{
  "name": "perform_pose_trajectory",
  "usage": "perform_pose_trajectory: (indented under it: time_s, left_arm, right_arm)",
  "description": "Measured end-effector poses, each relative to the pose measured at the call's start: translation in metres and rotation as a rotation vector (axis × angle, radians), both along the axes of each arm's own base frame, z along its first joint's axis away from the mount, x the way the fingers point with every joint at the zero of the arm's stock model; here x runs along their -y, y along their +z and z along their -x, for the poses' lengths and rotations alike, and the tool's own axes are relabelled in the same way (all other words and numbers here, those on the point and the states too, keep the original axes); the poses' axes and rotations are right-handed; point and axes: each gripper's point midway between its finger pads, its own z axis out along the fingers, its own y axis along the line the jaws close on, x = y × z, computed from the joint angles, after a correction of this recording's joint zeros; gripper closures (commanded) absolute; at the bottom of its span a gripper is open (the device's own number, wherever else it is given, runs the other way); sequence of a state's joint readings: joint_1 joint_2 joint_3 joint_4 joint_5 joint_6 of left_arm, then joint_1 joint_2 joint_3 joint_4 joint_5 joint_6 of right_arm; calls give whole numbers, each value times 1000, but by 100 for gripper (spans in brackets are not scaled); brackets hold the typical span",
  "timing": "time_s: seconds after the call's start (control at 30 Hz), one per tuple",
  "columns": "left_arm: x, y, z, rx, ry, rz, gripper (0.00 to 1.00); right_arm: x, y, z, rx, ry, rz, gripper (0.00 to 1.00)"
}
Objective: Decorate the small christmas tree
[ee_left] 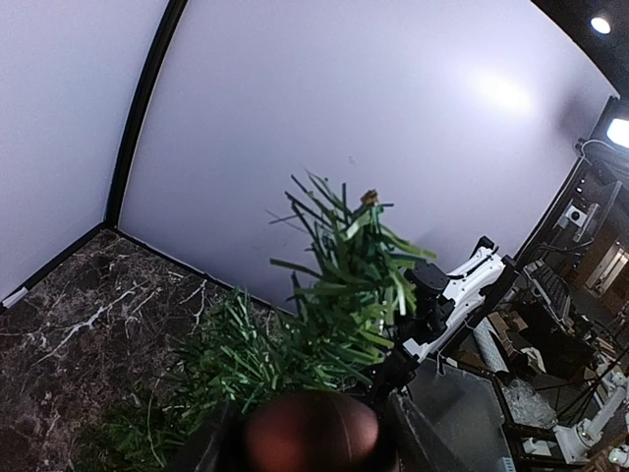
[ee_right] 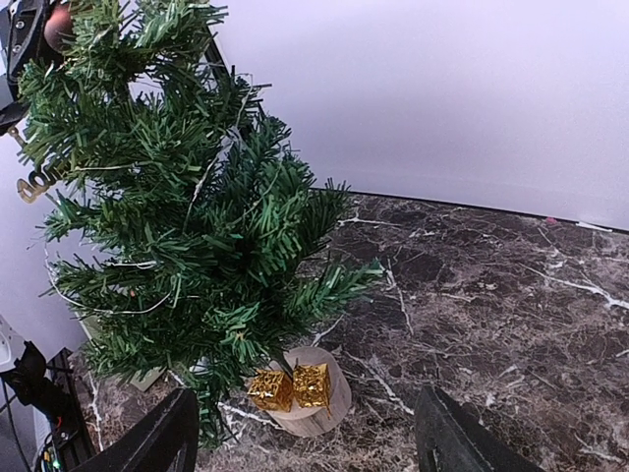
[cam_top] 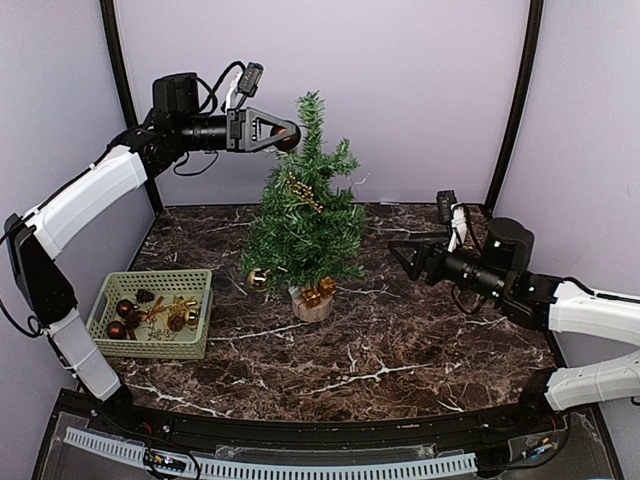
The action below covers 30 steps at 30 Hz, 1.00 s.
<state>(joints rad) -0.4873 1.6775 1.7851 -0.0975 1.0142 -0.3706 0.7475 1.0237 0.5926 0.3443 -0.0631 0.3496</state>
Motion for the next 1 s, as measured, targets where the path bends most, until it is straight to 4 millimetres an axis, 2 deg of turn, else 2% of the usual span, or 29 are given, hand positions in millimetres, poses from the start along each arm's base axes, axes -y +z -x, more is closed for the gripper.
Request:
perform_pose_trajectory:
  time_s: [0.13,0.2,0.43,0.6,0.7,0.8,0.87,1.0]
  left_arm:
    - [1,4,3,15,-15,14,53]
    - [1,6,3,25,-15,18,53]
    - [-9,21,10,91,29,21,52]
    - [-26,42,30,158,67,21,52]
    - [-34,48,44,187,71,11,52]
    - [-38,43,53,195,63,-21,52]
    - [-41,32,58,185,54,-55,52]
    - [-43,6,66,128,27,-119,52]
  right_arm:
    - [-2,2,2,4,7,1,22]
    - [-6,10,4,24,22,0,21]
    - [-24,82,15,171,82,-61,20]
    - [-46,133,30,285,157,-74,18]
    - [-63,158,40,343,221,-69,18]
    - [-86,173,47,384,289,-39,18]
    - [-101,178,52,402,330,-18,18]
    - [-135,177,67,440,410,51,18]
